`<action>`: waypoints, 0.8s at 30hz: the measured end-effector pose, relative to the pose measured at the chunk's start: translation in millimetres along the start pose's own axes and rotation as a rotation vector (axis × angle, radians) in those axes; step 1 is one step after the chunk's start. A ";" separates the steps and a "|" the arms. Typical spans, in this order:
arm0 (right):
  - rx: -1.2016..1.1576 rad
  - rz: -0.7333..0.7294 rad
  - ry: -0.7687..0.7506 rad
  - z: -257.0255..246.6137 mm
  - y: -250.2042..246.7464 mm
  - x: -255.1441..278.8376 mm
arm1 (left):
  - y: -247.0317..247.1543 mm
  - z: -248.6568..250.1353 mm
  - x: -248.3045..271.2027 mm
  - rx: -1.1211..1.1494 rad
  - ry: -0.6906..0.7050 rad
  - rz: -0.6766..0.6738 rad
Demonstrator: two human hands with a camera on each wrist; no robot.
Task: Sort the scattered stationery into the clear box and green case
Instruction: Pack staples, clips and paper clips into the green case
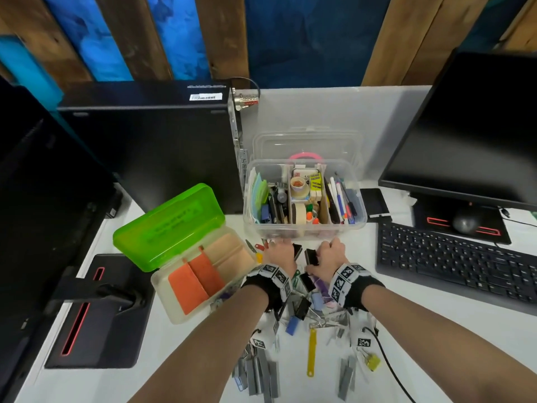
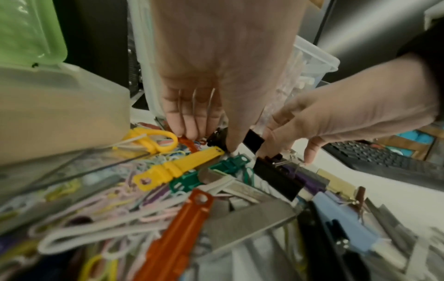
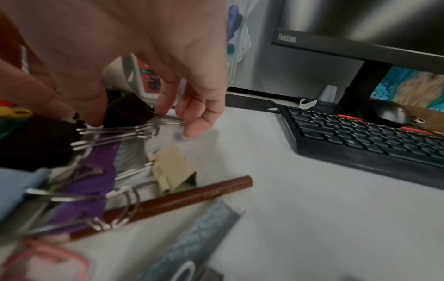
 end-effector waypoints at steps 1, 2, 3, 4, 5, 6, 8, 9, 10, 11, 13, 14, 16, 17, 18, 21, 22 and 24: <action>0.008 -0.001 -0.007 0.0 -0.2 0.4 | 0.8 -1.6 0.2 0.047 -0.027 -0.001; 0.023 0.005 -0.016 -0.4 -1.3 0.6 | 0.8 -3.2 0.3 0.082 -0.052 0.005; 0.041 0.012 -0.019 -1.2 -2.9 1.5 | 0.7 -4.4 0.8 0.104 -0.072 0.011; 0.055 0.021 -0.019 -1.5 -4.7 2.4 | -0.6 -5.5 2.2 0.117 -0.087 0.014; 0.060 0.031 -0.019 -1.1 -6.6 3.2 | -1.5 -4.8 3.5 0.129 -0.099 0.020; 0.050 0.035 -0.028 -0.1 -7.4 3.8 | -1.7 -3.2 4.7 0.146 -0.116 0.030; -0.029 0.055 -0.033 2.5 -11.8 5.9 | -3.5 -3.1 8.1 0.190 -0.196 0.032; -0.092 0.069 -0.028 4.3 -13.5 6.1 | -6.3 -3.5 11.2 0.220 -0.253 0.037; -0.164 0.084 -0.022 5.6 -17.2 7.1 | -8.7 -3.4 13.6 0.269 -0.287 0.054; -0.233 0.097 -0.008 7.2 -19.9 7.7 | -10.0 -2.8 16.0 0.329 -0.297 0.073; -0.369 0.127 0.035 9.5 -24.3 9.3 | -18.9 -3.8 23.0 0.416 -0.285 0.125; -0.442 0.123 0.052 9.3 -26.6 10.5 | -25.3 -6.4 27.4 0.438 -0.270 0.161; -0.588 0.075 0.086 5.1 -30.0 12.0 | -38.3 -12.1 31.3 0.507 -0.230 0.242; -0.645 0.038 0.100 0.7 -31.9 13.6 | -44.6 -16.1 33.4 0.538 -0.210 0.272; -0.674 0.006 0.111 -4.8 -32.4 15.5 | -51.4 -21.4 35.2 0.549 -0.194 0.295; -0.712 -0.057 0.120 -27.4 -29.1 19.2 | -64.4 -47.9 41.8 0.519 -0.161 0.305; -0.704 -0.072 0.095 -36.5 -28.1 21.3 | -68.0 -57.2 45.7 0.505 -0.146 0.282; -0.651 -0.087 0.006 -61.1 -26.5 27.6 | -73.9 -82.0 55.1 0.449 -0.101 0.231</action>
Point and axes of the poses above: each hand's wrist, its own x-axis away from the middle knuckle, its own y-axis out of the palm, z = x × y, the point moved 5 cm from there along -x, towards the middle knuckle, and after that the axes turned 14 degrees about z, right-handed, at the moved point
